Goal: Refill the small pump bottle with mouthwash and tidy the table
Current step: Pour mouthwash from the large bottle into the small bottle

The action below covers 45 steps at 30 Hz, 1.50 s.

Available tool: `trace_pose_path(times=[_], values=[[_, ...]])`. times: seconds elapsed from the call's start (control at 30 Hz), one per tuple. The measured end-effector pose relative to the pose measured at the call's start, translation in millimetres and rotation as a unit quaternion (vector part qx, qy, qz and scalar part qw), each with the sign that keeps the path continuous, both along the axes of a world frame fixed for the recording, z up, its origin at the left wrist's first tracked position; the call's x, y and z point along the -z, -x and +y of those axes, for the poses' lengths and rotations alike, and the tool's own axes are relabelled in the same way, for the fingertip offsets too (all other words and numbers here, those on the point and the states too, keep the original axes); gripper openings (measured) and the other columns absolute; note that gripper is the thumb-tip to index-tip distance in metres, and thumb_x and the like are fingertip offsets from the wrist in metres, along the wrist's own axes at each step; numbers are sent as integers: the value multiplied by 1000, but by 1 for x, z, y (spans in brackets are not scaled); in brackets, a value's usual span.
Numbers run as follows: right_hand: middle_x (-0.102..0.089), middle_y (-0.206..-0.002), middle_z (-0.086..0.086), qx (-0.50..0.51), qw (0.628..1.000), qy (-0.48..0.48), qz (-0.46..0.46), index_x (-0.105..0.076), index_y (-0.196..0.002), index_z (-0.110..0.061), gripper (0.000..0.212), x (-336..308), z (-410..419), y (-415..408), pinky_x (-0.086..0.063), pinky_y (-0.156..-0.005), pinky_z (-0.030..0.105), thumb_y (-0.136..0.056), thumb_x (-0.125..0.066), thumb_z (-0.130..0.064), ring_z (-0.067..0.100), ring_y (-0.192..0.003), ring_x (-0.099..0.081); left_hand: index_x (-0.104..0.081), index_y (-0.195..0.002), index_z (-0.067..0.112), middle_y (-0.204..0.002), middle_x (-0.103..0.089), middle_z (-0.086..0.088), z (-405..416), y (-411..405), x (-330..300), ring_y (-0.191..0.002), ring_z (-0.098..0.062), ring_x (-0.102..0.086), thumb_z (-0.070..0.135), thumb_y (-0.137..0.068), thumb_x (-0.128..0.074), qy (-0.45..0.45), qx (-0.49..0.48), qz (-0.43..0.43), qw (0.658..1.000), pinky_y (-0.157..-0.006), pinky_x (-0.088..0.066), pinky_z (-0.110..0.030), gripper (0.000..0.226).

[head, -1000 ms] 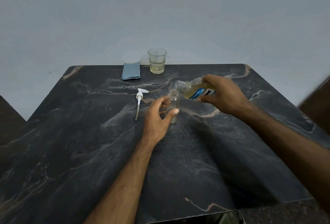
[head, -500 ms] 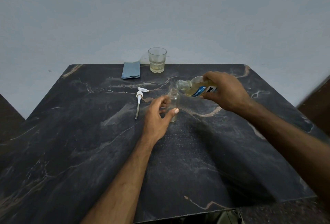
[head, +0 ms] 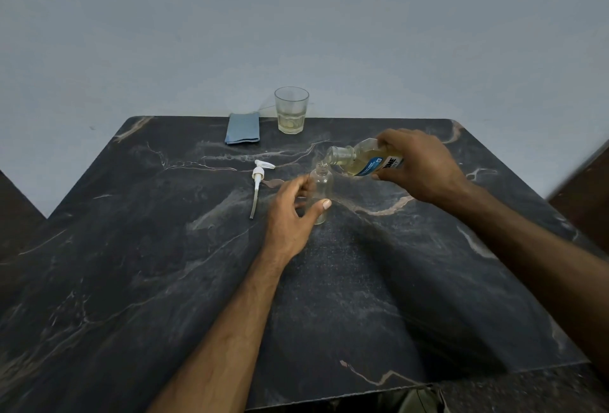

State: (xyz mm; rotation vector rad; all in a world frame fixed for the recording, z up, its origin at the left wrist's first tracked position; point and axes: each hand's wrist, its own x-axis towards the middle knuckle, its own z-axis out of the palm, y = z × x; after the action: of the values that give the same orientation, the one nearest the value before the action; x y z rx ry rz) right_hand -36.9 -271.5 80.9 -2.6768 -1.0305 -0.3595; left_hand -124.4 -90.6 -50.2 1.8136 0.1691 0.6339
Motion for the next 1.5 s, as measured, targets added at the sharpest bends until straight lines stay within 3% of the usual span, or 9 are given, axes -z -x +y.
trace_pose_path(times=[0.27,0.37,0.67,0.77,0.93,1.03,1.2,1.5], values=[[-69,-110,7,-6,1000,-3,-11,-62,-113,-12,41,0,-3,-3,-44,-75,34,-79,-82,-25,23,-97,-60,-55,-127,20,-123,-59,4,0,0,0,-104,3,-57,20,-84,-74,5,0,1,1000,-84,-48,-13,47],[-69,-110,7,-10,1000,-3,-13,-62,-113,-12,42,-2,-3,-3,-46,-76,35,-79,-82,-25,23,-96,-60,-53,-121,28,-121,-59,4,0,0,-1,-104,3,-57,19,-83,-74,5,1,-5,1000,-84,-47,-13,44],[-69,-111,8,-10,1000,-11,-16,-63,-114,-11,42,-8,-4,-3,-42,-74,34,-79,-82,-23,22,-97,-58,-56,-124,22,-123,-59,4,0,0,0,-103,4,-57,21,-83,-74,3,3,-2,1000,-83,-47,-8,45],[-69,-110,8,-10,1000,-13,-15,-63,-113,-11,41,-10,-5,-2,-48,-77,39,-79,-81,-23,25,-98,-61,-52,-119,30,-121,-58,7,0,0,-1,-101,6,-57,20,-83,-74,4,4,-5,1000,-81,-46,-5,43],[-70,-110,9,-10,1000,-11,-18,-63,-113,-10,40,-13,-5,-4,-41,-75,32,-79,-81,-23,25,-97,-61,-53,-118,28,-118,-59,4,0,0,-1,-103,2,-58,17,-83,-74,6,6,-16,1000,-83,-48,-9,42],[-70,-111,10,-11,1000,-10,-23,-64,-113,-9,40,-15,-6,-3,-43,-76,35,-80,-81,-22,27,-97,-62,-53,-118,29,-119,-60,2,0,0,0,-105,-1,-58,17,-83,-74,8,9,-19,1000,-86,-50,-16,42],[-70,-111,11,-11,999,-7,-31,-64,-115,-9,41,-16,-6,-2,-40,-76,33,-80,-81,-23,27,-97,-61,-53,-116,31,-118,-59,5,0,0,1,-102,6,-58,18,-83,-74,3,4,-19,1000,-82,-49,-10,41],[-70,-109,11,-12,999,-1,-45,-63,-114,-10,41,-18,-6,-4,-38,-73,31,-80,-81,-24,27,-95,-61,-57,-124,18,-120,-59,2,1,-1,2,-105,-1,-58,20,-83,-74,-6,0,-17,1000,-89,-51,-20,45]])
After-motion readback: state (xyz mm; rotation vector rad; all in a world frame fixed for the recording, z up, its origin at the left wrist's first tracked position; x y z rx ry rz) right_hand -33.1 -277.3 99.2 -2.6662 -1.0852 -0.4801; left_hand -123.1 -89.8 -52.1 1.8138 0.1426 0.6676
